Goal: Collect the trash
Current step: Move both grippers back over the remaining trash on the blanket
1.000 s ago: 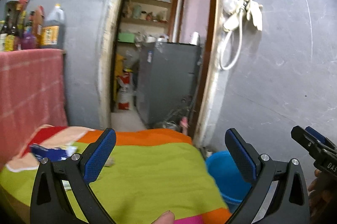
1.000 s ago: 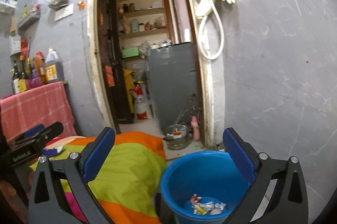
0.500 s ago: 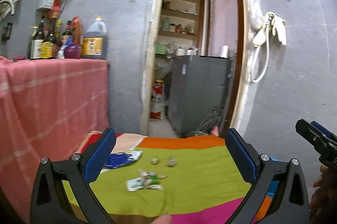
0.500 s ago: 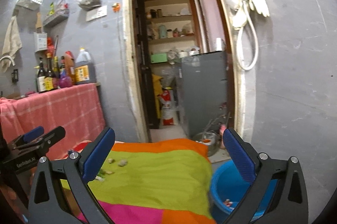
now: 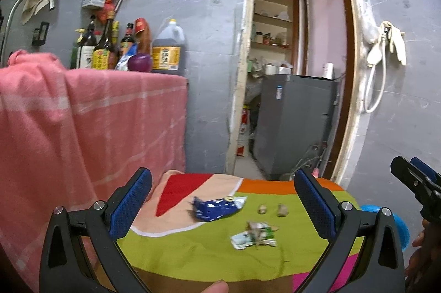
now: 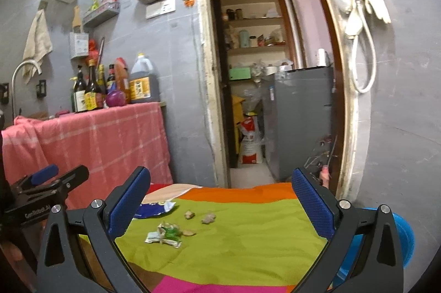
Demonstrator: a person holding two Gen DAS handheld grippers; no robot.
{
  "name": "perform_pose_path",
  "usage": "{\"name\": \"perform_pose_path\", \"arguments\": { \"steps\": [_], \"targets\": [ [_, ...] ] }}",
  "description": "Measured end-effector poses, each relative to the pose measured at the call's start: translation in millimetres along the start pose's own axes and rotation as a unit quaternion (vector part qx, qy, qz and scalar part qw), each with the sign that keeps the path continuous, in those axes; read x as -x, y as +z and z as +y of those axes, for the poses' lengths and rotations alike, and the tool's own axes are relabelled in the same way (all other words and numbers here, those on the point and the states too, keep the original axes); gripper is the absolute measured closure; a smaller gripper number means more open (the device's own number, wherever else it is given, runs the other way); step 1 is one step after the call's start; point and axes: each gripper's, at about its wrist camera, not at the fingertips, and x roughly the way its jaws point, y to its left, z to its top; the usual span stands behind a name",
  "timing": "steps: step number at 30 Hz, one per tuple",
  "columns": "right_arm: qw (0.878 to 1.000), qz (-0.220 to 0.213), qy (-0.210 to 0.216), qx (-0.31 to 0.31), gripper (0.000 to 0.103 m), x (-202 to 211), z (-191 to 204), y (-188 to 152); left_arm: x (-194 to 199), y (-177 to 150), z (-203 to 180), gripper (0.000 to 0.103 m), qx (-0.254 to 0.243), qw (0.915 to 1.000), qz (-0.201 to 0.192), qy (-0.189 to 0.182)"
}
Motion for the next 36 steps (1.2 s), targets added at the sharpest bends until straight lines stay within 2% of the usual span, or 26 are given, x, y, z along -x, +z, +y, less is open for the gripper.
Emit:
{"name": "perform_pose_path", "arguments": {
  "steps": [10, 14, 20, 25, 28, 36],
  "targets": [
    [1.000, 0.012, 0.024, 0.012, 0.000, -30, 20, -13, -18, -10, 28, 0.002, -0.003, 0.9996, 0.012, 0.026],
    [0.999, 0.022, 0.031, 0.020, 0.000, -44, 25, -21, -31, -17, 35, 0.002, -0.007, 0.9993, 0.027, 0.026],
    [0.998, 0.047, 0.032, 0.040, 0.000, -68, 27, -33, -58, -31, 42, 0.002, -0.010, 0.9974, 0.069, 0.016],
    [0.996, 0.069, 0.033, 0.050, 0.000, -85, 24, -43, -86, -39, 50, 0.002, -0.003, 0.9921, 0.124, 0.016],
    [0.994, 0.086, 0.030, 0.056, 0.000, -97, 24, -49, -100, -42, 52, 0.002, 0.001, 0.9897, 0.142, 0.017],
    [0.984, 0.165, 0.015, 0.061, 0.000, -137, 20, -56, -131, -46, 56, 0.002, 0.016, 0.9814, 0.191, 0.017]
  ]
}}
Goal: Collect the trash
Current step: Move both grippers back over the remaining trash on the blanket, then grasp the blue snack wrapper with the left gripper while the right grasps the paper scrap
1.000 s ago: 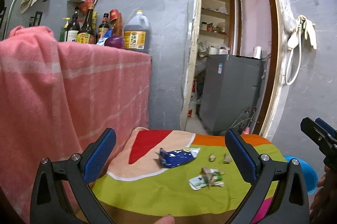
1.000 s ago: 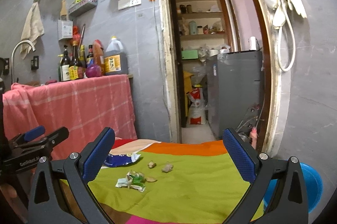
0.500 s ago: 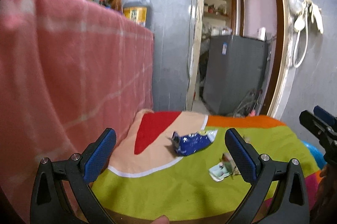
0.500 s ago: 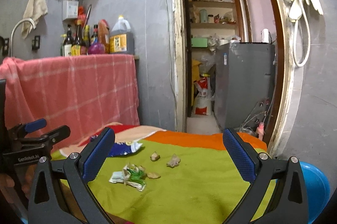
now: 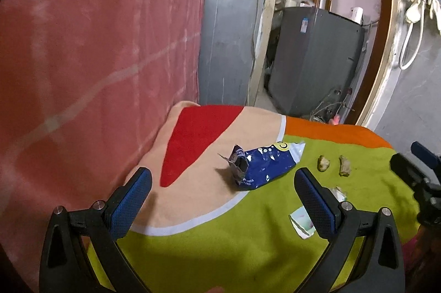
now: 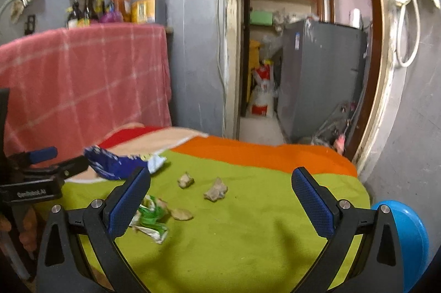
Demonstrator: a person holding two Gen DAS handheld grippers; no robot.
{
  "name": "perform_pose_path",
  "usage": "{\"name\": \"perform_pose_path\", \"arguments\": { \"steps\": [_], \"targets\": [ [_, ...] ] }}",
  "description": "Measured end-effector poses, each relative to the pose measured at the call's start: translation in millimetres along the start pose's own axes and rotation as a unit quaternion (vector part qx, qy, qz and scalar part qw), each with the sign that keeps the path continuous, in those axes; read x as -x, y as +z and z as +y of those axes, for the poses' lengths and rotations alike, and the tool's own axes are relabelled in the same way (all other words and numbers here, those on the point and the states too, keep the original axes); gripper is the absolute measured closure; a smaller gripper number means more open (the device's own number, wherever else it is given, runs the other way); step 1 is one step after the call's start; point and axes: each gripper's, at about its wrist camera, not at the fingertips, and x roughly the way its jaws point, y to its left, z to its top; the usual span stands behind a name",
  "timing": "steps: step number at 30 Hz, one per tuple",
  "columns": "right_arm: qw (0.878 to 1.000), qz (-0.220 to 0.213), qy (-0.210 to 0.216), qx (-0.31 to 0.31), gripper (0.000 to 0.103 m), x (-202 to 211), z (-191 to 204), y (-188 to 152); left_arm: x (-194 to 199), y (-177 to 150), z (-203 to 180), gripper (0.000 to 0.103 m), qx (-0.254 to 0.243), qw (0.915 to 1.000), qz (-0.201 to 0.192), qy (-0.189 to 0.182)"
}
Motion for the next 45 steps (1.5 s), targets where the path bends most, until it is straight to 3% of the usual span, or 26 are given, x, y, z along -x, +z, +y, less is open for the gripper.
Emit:
{"name": "perform_pose_path", "arguments": {
  "steps": [4, 9, 18, 24, 29, 35, 43, 45],
  "targets": [
    [0.999, 0.046, -0.007, 0.009, 0.003, -22, 2, 0, -7, 3, 1, 0.002, 0.004, 0.9999, 0.013, -0.004],
    [0.997, 0.070, -0.010, 0.017, 0.012, -35, 5, -2, -13, 6, 2, 0.003, 0.007, 0.9997, 0.023, -0.010],
    [0.995, 0.100, -0.006, 0.021, 0.021, -51, 6, -4, -22, 10, 1, 0.028, 0.007, 0.9988, 0.038, -0.031],
    [0.992, 0.122, 0.001, 0.017, 0.026, -61, 6, -6, -25, 10, -3, 0.050, 0.003, 0.9980, 0.045, -0.043],
    [0.988, 0.151, 0.013, 0.006, 0.044, -75, 3, -9, -28, 9, -4, 0.071, 0.003, 0.9973, 0.051, -0.053],
    [0.983, 0.179, 0.028, -0.013, 0.057, -87, -2, -12, -28, 7, -5, 0.089, 0.007, 0.9965, 0.059, -0.059],
    [0.979, 0.196, 0.043, -0.037, 0.079, -94, -10, -16, -26, 6, -8, 0.093, 0.010, 0.9967, 0.059, -0.055],
    [0.979, 0.196, 0.047, -0.040, 0.079, -93, -12, -16, -24, 6, -10, 0.093, 0.009, 0.9971, 0.054, -0.052]
  ]
}}
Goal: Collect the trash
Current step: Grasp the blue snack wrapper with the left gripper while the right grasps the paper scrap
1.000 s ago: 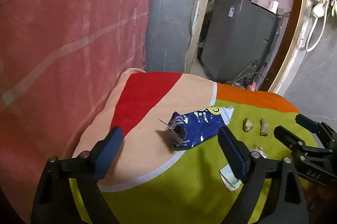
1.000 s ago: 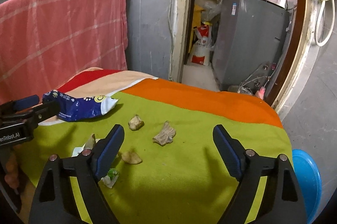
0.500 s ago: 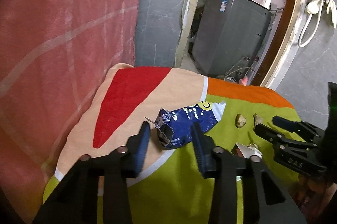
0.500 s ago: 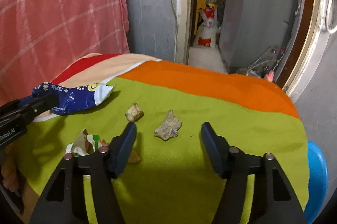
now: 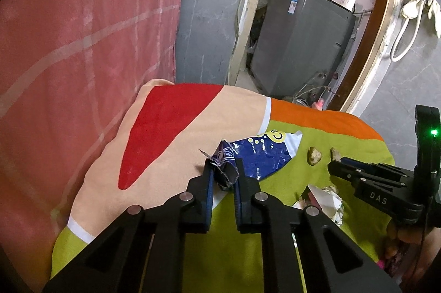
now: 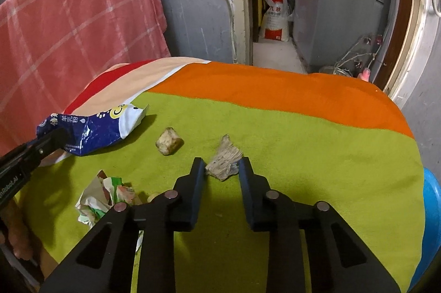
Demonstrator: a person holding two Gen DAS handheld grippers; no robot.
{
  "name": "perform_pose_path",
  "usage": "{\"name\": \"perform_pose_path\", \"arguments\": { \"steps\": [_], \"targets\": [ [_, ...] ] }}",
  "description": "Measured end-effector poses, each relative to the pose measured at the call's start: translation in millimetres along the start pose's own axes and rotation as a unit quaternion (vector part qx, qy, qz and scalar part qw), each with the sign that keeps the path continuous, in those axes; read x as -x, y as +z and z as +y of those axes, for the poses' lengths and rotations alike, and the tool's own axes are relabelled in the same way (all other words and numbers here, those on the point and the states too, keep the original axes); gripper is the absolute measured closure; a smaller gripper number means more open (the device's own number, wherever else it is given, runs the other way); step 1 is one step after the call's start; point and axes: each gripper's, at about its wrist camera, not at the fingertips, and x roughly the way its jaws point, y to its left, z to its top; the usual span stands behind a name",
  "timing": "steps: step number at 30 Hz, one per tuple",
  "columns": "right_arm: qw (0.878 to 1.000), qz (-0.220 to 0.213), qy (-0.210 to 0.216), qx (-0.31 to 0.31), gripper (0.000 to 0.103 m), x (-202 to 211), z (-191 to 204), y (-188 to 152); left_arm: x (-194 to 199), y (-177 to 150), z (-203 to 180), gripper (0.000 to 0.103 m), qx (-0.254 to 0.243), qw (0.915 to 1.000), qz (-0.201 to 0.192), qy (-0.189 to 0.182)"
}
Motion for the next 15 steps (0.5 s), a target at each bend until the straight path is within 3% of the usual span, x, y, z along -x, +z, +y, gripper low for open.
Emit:
{"name": "perform_pose_path", "arguments": {
  "steps": [15],
  "targets": [
    [0.999, -0.036, 0.004, 0.013, 0.081, 26, 7, -6, 19, -2, -10, 0.094, -0.014, 0.9994, -0.030, -0.002]
  ]
}}
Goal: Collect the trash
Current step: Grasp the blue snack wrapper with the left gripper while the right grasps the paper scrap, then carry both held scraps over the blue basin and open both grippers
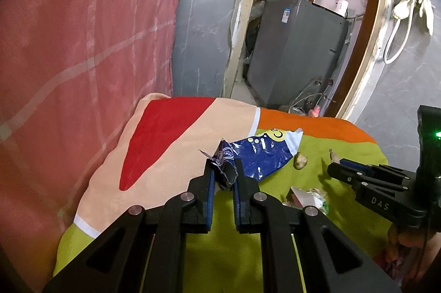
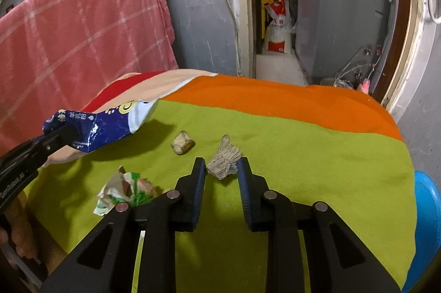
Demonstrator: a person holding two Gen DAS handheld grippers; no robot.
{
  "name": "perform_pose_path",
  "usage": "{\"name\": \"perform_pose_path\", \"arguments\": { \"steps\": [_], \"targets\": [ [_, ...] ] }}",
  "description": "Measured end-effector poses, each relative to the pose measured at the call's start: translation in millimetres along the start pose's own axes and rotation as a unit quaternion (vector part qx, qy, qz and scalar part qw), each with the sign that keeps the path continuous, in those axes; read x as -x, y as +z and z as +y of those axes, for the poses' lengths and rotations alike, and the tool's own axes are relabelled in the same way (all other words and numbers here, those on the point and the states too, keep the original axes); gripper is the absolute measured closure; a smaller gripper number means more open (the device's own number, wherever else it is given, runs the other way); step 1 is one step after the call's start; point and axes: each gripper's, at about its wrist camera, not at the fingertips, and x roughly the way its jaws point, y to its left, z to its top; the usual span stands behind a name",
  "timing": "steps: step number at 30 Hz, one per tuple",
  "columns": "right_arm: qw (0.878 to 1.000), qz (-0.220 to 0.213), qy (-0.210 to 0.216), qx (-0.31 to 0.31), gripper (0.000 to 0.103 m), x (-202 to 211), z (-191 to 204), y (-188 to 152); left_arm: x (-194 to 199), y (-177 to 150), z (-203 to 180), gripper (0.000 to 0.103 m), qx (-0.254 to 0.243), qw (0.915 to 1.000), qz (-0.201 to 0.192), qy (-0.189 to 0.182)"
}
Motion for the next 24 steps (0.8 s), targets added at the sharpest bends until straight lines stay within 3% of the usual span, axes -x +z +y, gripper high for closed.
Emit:
{"name": "perform_pose_path", "arguments": {
  "steps": [13, 24],
  "targets": [
    [0.994, -0.110, -0.001, 0.014, 0.081, 70, 7, -7, 35, 11, -27, 0.094, -0.008, 0.9988, -0.047, -0.011],
    [0.975, -0.214, -0.056, 0.017, 0.081, 154, -16, -13, 66, 23, -89, 0.094, -0.018, 0.9934, -0.098, -0.058]
  ]
}}
